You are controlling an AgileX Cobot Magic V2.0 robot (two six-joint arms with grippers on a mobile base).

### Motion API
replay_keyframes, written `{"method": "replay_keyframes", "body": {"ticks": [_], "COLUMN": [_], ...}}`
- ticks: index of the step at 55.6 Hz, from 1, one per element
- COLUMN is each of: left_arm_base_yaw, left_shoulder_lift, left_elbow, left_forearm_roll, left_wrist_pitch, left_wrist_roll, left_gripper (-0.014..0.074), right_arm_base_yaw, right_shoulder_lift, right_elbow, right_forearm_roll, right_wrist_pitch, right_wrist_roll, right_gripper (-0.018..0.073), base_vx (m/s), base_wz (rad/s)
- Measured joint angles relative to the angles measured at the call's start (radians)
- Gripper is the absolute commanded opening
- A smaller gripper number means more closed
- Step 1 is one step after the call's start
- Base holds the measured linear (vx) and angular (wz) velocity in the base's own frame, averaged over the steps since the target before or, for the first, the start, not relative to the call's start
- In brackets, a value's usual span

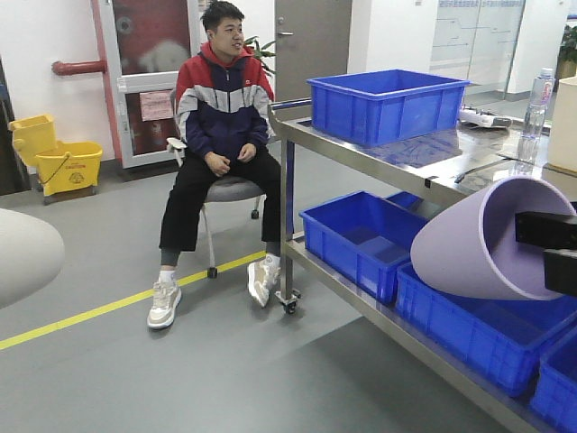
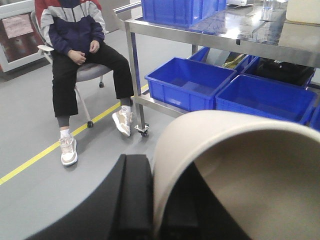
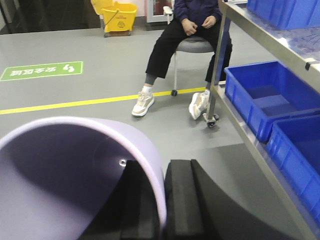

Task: Grab cup from conveyor and place in blue bin
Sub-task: 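Hold both cups while the base drives to the blue bins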

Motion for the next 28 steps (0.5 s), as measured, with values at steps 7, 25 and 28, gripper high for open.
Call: {"method": "replay_keyframes", "body": {"ticks": [7,25,28], "left_arm_base_yaw": [0.000,0.000,0.000], "left_shoulder_lift": [0.000,0.000,0.000], "left_elbow": [0.000,0.000,0.000], "left_forearm_roll": [0.000,0.000,0.000], "left_wrist_pitch": [0.000,0.000,0.000], "left_wrist_roll": [0.000,0.000,0.000], "left_gripper": [0.0000,0.0000,0.0000], "right_arm_base_yaw": [0.000,0.000,0.000], "right_shoulder_lift": [0.000,0.000,0.000], "right_elbow": [0.000,0.000,0.000], "right_forearm_roll": [0.000,0.001,0.001], "right_wrist_pitch": [0.000,0.000,0.000], "right_wrist_roll": [0.000,0.000,0.000], "right_gripper": [-0.0009,-0.0009,-0.0009], "base_vx": [0.36,0.38,0.37], "base_wz": [-0.09,-0.14,-0.24]}}
